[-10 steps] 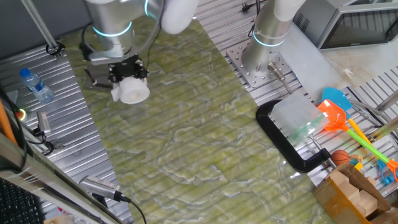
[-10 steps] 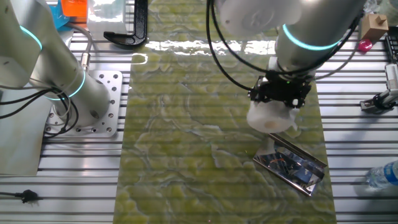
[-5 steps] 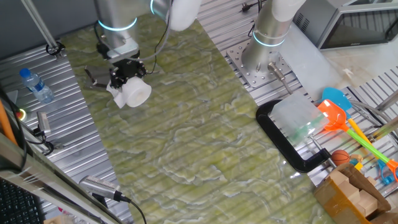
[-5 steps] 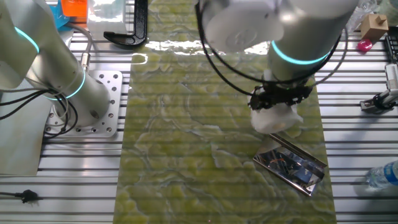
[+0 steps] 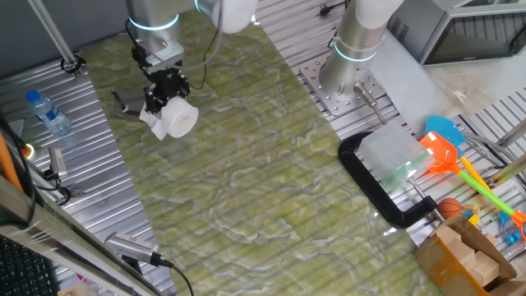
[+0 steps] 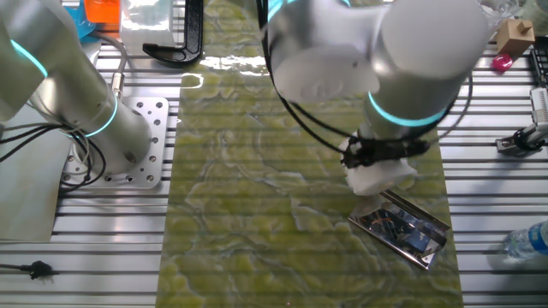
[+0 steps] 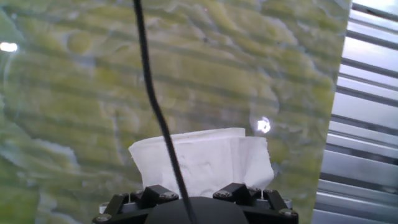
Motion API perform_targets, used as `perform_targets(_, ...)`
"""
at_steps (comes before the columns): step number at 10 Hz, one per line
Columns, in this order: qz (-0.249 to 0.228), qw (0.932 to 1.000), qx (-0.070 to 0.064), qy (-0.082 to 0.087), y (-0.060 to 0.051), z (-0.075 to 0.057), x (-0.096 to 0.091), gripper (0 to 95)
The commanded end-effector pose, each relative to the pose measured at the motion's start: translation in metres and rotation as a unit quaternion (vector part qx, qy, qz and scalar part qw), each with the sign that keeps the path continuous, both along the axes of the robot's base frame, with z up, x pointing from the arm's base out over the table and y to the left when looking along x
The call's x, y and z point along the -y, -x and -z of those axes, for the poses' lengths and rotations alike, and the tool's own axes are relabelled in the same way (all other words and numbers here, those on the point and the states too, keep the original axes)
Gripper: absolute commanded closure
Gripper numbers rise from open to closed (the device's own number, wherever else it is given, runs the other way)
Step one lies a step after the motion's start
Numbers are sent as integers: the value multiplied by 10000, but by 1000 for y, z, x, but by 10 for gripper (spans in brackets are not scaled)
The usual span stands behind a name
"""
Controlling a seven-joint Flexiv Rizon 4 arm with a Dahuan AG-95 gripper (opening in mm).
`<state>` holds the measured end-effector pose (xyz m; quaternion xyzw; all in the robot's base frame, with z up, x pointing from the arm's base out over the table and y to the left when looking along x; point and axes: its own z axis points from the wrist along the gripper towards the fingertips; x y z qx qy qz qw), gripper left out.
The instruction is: Put the toilet paper on its holder
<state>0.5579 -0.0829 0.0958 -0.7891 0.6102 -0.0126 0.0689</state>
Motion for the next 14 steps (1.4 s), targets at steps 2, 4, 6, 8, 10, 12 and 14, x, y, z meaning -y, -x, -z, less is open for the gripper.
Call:
perform_targets(2, -109, 9999, -26, -13, 0, -1, 2, 950)
perform_targets(4, -132, 9999, -13, -95, 1, -2, 6, 950)
perform_targets(6, -153, 9998, -7, -93, 2, -3, 11, 950)
perform_targets(8, -133, 9997, -8, -190, 3, 3, 13, 950)
perform_targets(10, -135, 9996, -12, -230, 3, 7, 14, 950)
perform_targets(12, -327, 9992, -55, -212, 0, 4, 14, 950)
perform_targets(14, -304, 9992, -39, -262, 0, 4, 14, 950)
